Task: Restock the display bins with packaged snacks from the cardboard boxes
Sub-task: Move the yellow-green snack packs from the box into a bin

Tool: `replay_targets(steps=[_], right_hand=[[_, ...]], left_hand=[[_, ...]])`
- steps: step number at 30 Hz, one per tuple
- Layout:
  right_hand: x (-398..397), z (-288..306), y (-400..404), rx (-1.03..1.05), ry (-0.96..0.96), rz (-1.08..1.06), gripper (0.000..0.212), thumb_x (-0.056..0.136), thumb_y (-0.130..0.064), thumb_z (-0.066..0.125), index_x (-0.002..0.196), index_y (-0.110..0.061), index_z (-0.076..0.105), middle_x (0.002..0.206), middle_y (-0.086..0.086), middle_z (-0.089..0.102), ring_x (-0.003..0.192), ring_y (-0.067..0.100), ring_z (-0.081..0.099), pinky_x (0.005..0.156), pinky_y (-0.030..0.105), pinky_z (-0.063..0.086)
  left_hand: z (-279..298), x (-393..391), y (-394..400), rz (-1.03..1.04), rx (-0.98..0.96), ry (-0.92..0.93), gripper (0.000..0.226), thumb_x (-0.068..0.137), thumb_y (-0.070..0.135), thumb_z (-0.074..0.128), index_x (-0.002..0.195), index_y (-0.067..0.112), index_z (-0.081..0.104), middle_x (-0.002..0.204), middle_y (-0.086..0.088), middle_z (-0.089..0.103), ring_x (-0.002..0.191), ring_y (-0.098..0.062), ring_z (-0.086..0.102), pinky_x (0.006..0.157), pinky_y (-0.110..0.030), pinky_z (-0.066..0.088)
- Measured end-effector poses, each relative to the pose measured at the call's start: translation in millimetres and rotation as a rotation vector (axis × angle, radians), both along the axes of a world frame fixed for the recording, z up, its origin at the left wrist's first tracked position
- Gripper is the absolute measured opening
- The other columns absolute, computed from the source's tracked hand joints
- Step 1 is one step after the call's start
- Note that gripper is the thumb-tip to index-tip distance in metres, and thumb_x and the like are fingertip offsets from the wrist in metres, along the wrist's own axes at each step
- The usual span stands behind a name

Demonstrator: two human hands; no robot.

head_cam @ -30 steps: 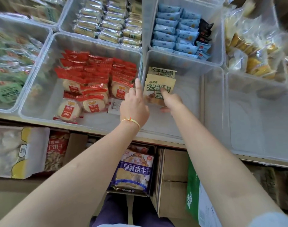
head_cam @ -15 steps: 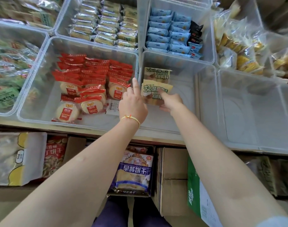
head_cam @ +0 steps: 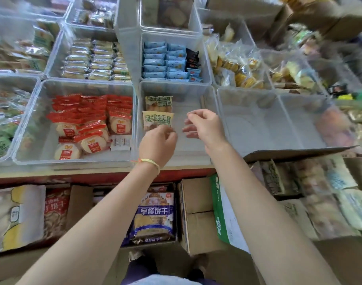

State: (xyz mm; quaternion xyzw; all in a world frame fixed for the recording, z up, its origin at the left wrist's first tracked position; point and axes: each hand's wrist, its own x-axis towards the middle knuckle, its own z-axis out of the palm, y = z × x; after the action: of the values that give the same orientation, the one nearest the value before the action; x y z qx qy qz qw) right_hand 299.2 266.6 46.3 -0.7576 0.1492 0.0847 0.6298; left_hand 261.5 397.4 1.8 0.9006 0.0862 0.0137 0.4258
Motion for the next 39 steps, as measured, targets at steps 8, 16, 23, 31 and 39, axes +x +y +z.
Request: replay_targets(steps=[8,16,23,31,39], right_hand=[[-116,39,-178,-0.227,-0.168,-0.146,0.013,0.094,-0.016,0.061,0.082,-0.020,0.064,0.075,0.005,0.071,0.062,0.017,0.067,0.064,0.038,0.057],[-187,2,-320,-0.502,-0.064,-0.092,0.009,0.095,-0.020,0.059,0.089,-0.020,0.066,0.079,-0.006,0.068,0.074,0.013,0.066,0.062,0.015,0.052],[-217,-49,-306,-0.553,0.241,0.414,0.025,0.095,-0.034,0.060,0.083,-0.012,0.056,0.071,0.000,0.056,0.068,0.026,0.058,0.054,0.032,0.042],[-216,-43,-318,-0.415,-0.088,0.567,0.025,0.097,-0.024,0.059,0.073,-0.020,0.050,0.077,-0.010,0.046,0.073,0.008,0.048,0.067,0.028,0.039],[-203,34,-353,-0.001,-0.158,0.400,0.019,0.100,-0.026,0.057,0.089,-0.011,0.061,0.076,-0.002,0.062,0.072,0.013,0.059,0.067,0.028,0.050]], left_hand=[[70,-58,-148,-0.235,-0.235,-0.107,0.029,0.077,0.032,0.048,0.084,0.022,0.075,0.067,0.007,0.069,0.057,-0.005,0.060,0.062,-0.027,0.052],[29,-107,-282,-0.570,0.191,0.154,0.022,0.094,0.024,0.052,0.101,0.019,0.072,0.094,-0.002,0.072,0.079,-0.020,0.067,0.074,-0.034,0.057],[-11,-140,-300,-0.442,0.251,0.076,0.026,0.091,0.010,0.053,0.108,0.018,0.071,0.107,-0.002,0.063,0.101,-0.022,0.059,0.081,-0.025,0.044],[-5,-150,-274,-0.338,0.105,0.045,0.037,0.088,0.016,0.064,0.124,0.019,0.064,0.130,0.002,0.056,0.126,-0.019,0.046,0.108,-0.028,0.035],[51,-150,-271,-0.437,-0.663,0.412,0.053,0.073,0.026,0.070,0.124,0.020,0.062,0.107,-0.001,0.072,0.094,-0.016,0.068,0.076,-0.024,0.054]])
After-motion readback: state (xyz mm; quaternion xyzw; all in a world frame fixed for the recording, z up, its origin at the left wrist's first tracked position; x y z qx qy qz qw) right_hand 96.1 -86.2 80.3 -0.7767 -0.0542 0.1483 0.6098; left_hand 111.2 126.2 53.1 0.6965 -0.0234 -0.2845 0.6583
